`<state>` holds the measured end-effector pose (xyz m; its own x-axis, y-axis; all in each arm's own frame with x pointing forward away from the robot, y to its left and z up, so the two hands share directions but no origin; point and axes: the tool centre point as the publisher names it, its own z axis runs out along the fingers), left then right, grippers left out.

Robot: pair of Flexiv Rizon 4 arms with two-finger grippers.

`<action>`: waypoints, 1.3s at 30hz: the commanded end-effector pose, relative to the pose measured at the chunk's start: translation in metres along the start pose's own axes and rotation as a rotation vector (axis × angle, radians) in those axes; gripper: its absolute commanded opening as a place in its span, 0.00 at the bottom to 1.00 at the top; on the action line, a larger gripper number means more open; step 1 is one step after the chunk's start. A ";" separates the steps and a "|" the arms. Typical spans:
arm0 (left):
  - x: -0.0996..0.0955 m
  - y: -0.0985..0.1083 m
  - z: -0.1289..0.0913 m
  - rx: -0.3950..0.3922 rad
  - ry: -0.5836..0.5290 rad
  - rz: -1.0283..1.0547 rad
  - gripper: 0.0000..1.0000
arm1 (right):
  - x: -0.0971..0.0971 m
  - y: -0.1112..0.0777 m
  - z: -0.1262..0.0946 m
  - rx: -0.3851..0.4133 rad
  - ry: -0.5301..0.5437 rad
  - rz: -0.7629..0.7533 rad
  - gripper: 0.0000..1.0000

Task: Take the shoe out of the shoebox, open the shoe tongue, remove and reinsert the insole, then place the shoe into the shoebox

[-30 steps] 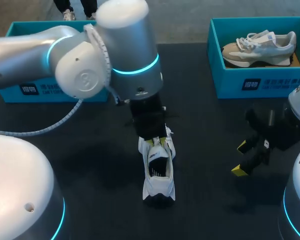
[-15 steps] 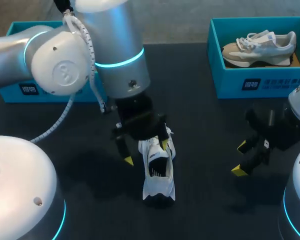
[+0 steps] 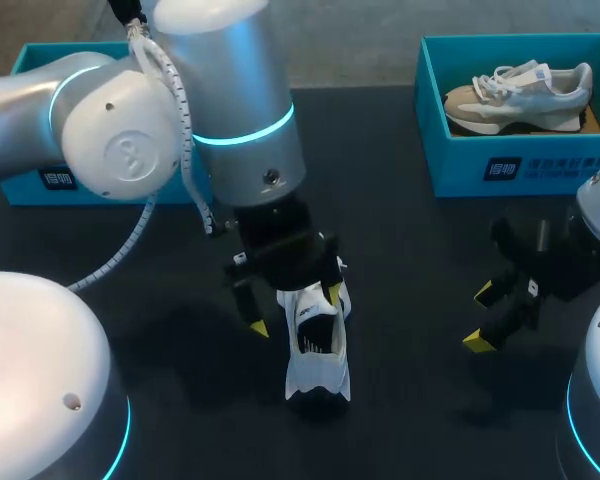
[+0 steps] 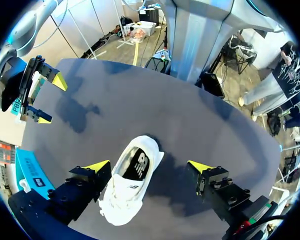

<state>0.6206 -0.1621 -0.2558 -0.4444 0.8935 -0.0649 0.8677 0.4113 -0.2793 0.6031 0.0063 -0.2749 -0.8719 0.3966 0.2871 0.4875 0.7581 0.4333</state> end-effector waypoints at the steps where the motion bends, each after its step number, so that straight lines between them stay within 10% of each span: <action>1: -0.004 -0.012 0.011 -0.057 0.032 -0.179 1.00 | 0.001 -0.001 0.000 -0.001 -0.003 0.000 1.00; 14: 0.019 -0.034 0.027 -0.082 -0.025 -0.891 1.00 | 0.001 -0.001 0.000 -0.001 -0.003 0.000 1.00; 20: 0.021 -0.033 0.037 -0.010 0.008 -1.015 1.00 | 0.001 -0.001 0.000 -0.001 -0.003 0.000 1.00; 39: 0.016 -0.035 0.053 -0.121 -0.005 -1.024 1.00 | 0.001 -0.001 0.000 -0.001 -0.003 0.000 1.00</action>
<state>0.5701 -0.1643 -0.2885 -0.9830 0.1067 0.1497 0.0884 0.9884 -0.1236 0.6031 0.0063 -0.2749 -0.8719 0.3966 0.2871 0.4875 0.7580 0.4333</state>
